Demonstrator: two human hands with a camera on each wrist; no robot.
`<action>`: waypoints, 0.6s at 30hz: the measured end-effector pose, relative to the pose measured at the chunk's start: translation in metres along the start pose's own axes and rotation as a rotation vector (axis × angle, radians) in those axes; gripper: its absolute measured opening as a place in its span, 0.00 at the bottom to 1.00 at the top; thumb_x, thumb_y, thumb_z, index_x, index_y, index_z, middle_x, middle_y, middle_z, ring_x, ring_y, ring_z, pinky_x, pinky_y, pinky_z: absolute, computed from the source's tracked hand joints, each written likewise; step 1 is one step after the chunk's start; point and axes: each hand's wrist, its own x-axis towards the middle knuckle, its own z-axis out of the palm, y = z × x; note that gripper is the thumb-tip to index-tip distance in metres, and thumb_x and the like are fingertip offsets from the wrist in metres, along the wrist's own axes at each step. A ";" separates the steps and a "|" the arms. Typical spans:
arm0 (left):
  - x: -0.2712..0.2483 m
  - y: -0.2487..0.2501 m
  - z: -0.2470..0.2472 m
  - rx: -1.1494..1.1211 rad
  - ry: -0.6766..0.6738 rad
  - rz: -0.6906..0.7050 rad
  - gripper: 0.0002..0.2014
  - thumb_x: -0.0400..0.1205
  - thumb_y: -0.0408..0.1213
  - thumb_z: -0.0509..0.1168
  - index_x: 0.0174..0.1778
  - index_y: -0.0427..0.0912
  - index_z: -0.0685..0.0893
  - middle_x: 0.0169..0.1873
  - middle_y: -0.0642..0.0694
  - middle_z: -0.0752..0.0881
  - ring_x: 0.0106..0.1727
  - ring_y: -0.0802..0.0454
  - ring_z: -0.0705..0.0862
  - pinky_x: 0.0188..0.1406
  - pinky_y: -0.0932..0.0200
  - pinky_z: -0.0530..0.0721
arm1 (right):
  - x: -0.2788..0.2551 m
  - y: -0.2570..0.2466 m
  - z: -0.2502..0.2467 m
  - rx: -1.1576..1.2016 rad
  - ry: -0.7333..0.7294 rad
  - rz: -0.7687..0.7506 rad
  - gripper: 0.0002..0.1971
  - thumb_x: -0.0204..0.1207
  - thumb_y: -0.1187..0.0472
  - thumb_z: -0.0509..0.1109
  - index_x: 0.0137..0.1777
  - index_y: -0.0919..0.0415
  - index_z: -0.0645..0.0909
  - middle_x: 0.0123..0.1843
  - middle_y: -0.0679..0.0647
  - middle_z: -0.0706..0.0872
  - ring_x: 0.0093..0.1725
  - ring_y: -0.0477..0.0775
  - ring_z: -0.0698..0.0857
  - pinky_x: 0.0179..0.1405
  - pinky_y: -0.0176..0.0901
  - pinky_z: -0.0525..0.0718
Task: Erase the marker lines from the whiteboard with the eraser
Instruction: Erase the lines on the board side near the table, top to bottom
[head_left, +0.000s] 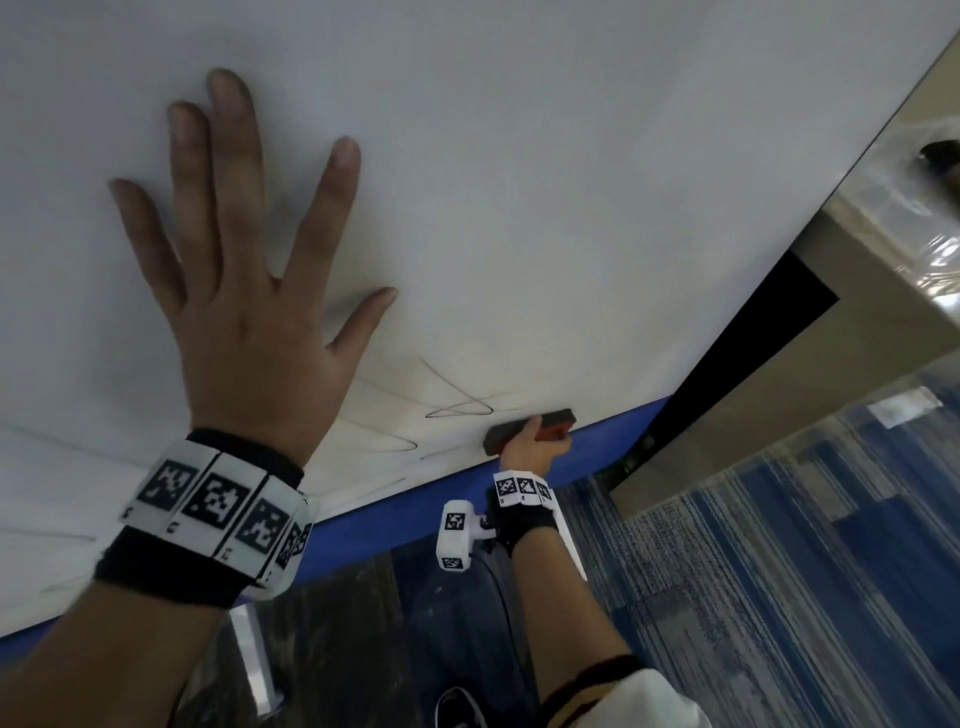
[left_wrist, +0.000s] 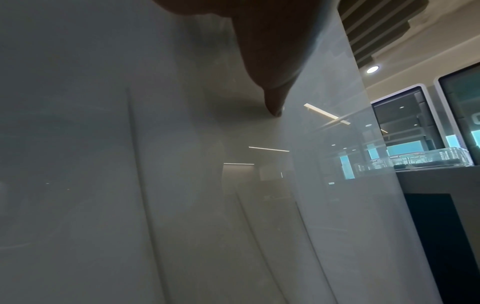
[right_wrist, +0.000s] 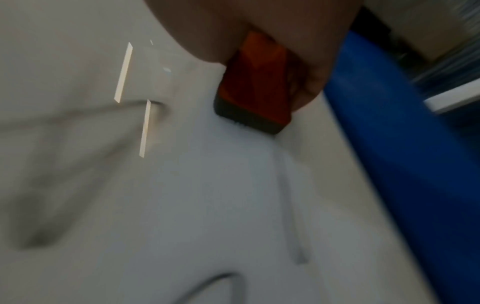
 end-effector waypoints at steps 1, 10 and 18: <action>-0.001 -0.001 0.001 0.003 0.002 0.002 0.38 0.86 0.60 0.67 0.88 0.50 0.62 0.82 0.20 0.61 0.84 0.23 0.58 0.79 0.17 0.58 | -0.007 -0.010 0.005 0.015 -0.006 -0.066 0.33 0.88 0.60 0.66 0.87 0.63 0.54 0.80 0.67 0.72 0.75 0.67 0.78 0.76 0.50 0.76; -0.003 0.004 0.000 -0.031 -0.011 -0.030 0.36 0.87 0.60 0.64 0.88 0.52 0.59 0.83 0.21 0.61 0.84 0.21 0.59 0.76 0.16 0.62 | -0.062 -0.045 0.008 -0.018 -0.219 -0.723 0.29 0.83 0.50 0.69 0.80 0.39 0.59 0.74 0.48 0.73 0.71 0.59 0.78 0.71 0.56 0.81; -0.006 0.004 0.002 0.004 -0.026 -0.034 0.36 0.87 0.62 0.62 0.88 0.52 0.58 0.83 0.21 0.61 0.85 0.21 0.59 0.79 0.17 0.58 | -0.036 -0.006 0.006 0.084 -0.041 0.106 0.33 0.86 0.58 0.69 0.84 0.59 0.55 0.78 0.65 0.73 0.68 0.61 0.79 0.74 0.61 0.79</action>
